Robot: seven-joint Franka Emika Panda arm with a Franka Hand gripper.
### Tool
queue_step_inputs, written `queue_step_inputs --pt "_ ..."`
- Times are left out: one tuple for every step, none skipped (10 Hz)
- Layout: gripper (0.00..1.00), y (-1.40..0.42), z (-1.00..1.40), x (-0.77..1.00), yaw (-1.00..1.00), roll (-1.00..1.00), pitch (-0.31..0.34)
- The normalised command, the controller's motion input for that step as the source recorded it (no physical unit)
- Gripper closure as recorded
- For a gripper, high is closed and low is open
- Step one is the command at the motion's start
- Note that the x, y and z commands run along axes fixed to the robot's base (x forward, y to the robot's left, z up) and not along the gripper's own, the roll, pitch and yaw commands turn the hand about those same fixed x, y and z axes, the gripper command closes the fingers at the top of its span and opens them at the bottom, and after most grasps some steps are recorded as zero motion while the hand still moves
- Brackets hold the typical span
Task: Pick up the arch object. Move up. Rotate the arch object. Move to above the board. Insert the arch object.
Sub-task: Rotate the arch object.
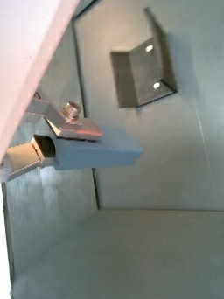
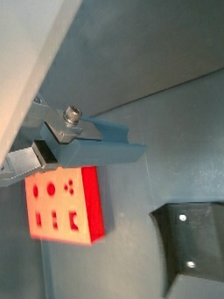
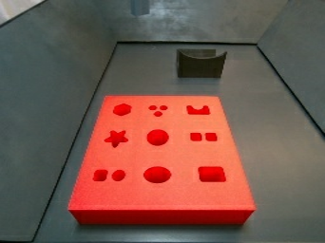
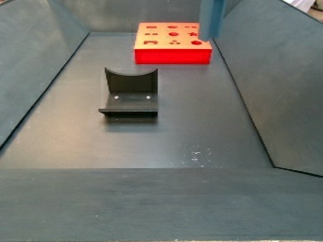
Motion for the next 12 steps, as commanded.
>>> queue_step_inputs --pt "1.0 0.03 -0.01 0.03 -0.99 -0.03 0.032" --pt "1.0 0.03 -0.01 0.03 -0.75 -0.03 0.032" --pt "1.0 0.03 -0.01 0.03 -0.45 -0.03 0.032" --pt "1.0 0.03 -0.01 0.03 -0.34 -0.03 0.031" --pt "1.0 0.0 0.0 0.0 -1.0 -0.02 0.021" --pt "1.0 0.0 0.0 0.0 -1.0 -0.02 0.023" --pt "1.0 0.0 0.0 0.0 -1.0 -0.03 0.031" --pt "1.0 0.0 0.0 0.0 -0.85 -0.03 0.031" --pt "1.0 0.01 0.0 0.0 -0.46 -0.03 0.03" --pt "1.0 0.01 0.0 0.0 -0.34 -0.03 0.029" --pt "1.0 0.01 0.0 0.0 -0.23 -0.03 0.029" --pt "1.0 0.0 -1.0 0.0 -0.14 -0.03 0.029"
